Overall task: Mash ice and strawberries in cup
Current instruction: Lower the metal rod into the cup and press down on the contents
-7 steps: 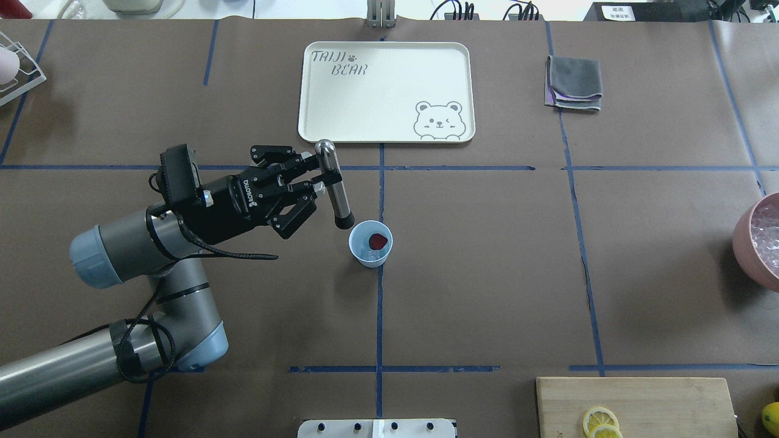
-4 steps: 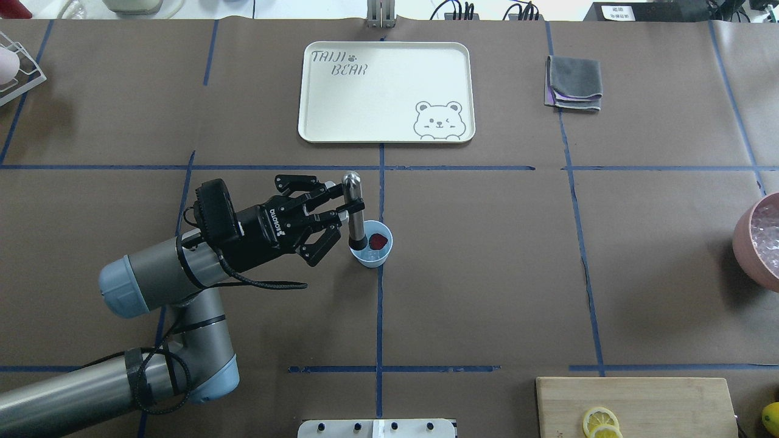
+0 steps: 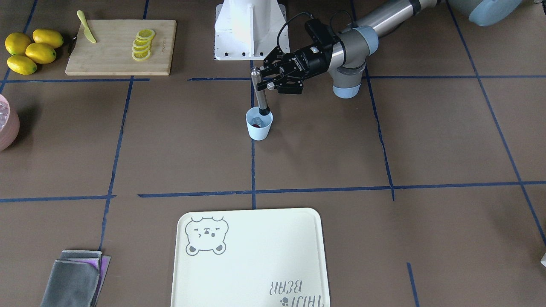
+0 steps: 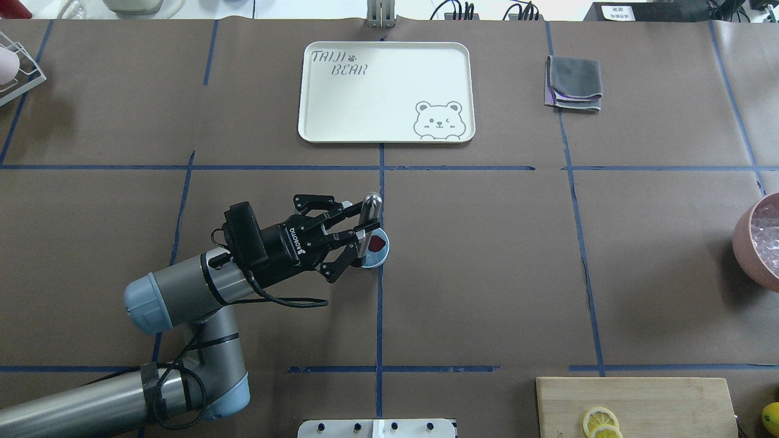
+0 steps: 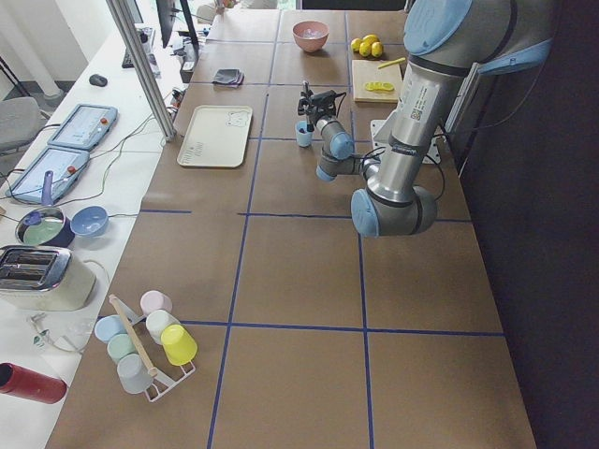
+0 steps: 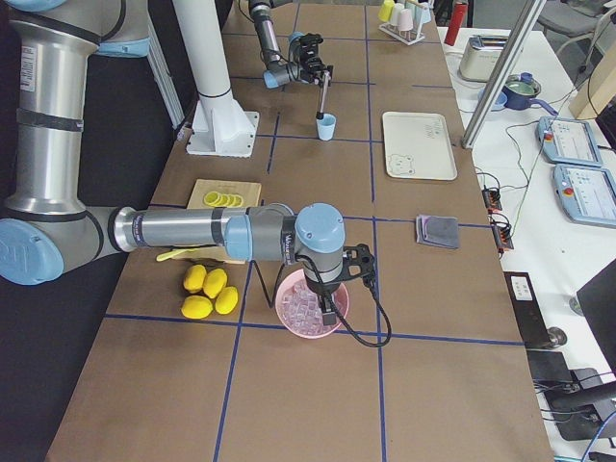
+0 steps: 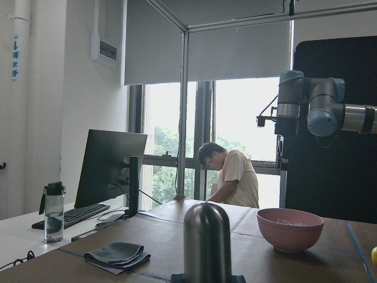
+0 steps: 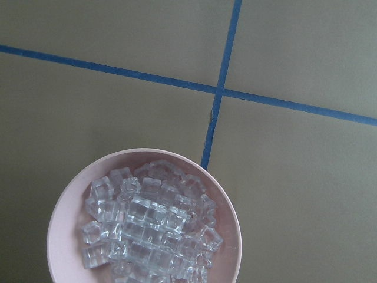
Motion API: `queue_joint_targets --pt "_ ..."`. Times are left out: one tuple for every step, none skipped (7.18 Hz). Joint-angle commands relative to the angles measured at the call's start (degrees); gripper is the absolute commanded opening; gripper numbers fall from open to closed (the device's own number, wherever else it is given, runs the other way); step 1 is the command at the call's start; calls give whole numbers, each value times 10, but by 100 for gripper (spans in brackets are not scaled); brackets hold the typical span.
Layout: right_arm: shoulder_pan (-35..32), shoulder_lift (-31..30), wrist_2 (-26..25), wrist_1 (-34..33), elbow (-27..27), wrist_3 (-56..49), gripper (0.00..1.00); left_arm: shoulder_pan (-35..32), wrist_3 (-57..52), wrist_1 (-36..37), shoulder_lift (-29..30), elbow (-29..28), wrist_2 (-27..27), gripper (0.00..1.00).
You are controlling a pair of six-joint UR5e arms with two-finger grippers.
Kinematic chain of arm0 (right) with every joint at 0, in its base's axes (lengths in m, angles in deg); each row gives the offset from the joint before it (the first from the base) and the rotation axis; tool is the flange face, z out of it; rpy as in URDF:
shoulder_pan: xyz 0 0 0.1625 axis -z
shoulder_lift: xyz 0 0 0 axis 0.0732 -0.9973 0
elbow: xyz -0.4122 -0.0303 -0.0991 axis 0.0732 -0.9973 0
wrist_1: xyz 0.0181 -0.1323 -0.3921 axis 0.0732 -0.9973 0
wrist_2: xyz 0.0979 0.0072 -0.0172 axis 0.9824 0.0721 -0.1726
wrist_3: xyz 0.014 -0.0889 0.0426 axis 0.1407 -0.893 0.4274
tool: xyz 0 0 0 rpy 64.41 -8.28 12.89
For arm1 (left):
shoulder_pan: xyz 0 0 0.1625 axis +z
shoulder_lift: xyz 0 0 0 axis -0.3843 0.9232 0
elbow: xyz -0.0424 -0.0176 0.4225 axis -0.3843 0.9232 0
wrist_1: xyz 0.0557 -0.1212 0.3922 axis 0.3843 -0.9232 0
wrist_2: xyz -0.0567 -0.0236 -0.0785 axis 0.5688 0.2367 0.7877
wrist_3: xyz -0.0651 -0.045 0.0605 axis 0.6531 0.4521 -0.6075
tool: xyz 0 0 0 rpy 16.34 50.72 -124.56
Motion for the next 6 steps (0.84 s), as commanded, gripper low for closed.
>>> queue_joint_targets --pt "0 -1 0 0 0 0 100 1 0 14 26 -9 -8 0" --pt "0 0 -1 0 -1 0 100 0 1 27 36 -1 -9 0" --pt "-1 0 -1 0 -1 0 100 0 2 42 41 6 -9 0" --pt "0 0 -1 0 -1 0 100 -1 -1 42 35 5 -9 0" --pt "0 0 -1 0 -1 0 100 -5 -1 41 34 2 -9 0" --pt "0 -1 -1 0 -1 0 100 -18 -1 41 34 1 -9 0"
